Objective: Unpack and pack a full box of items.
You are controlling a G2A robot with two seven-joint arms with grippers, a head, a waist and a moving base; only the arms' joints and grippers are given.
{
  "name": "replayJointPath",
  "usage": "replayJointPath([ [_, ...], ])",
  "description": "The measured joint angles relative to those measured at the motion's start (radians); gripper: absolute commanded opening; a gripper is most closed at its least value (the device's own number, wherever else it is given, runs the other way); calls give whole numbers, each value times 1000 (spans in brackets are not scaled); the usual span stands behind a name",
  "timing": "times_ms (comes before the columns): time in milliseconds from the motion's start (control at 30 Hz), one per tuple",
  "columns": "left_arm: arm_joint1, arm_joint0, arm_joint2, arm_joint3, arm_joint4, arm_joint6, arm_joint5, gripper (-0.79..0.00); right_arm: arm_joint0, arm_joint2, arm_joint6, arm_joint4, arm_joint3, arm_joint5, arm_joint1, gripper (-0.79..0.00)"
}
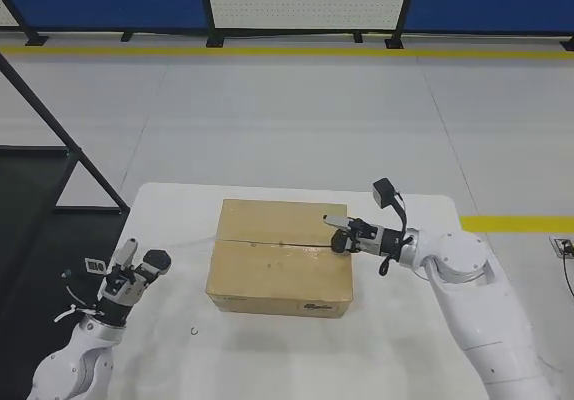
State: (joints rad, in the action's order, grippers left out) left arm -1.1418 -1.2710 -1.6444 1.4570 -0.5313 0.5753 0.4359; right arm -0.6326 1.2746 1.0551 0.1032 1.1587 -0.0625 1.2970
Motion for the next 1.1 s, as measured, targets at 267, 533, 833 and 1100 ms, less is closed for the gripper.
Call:
replayJointPath([
  [267, -8, 27, 67, -98, 60, -26, -69, 0, 18, -20, 7, 10, -12, -11, -3, 0],
  [533, -31, 130, 165, -246, 93, -132, -82, 0, 20, -34, 4, 16, -8, -14, -8, 0],
  [833, -51, 218, 211, -343, 55, -179, -76, 0, 5, -36, -4, 26, 11, -9, -15, 0],
  [1100, -66, 297, 221, -424, -4, -196, -57, 0, 5, -49, -11, 32, 14, -6, -19, 0],
])
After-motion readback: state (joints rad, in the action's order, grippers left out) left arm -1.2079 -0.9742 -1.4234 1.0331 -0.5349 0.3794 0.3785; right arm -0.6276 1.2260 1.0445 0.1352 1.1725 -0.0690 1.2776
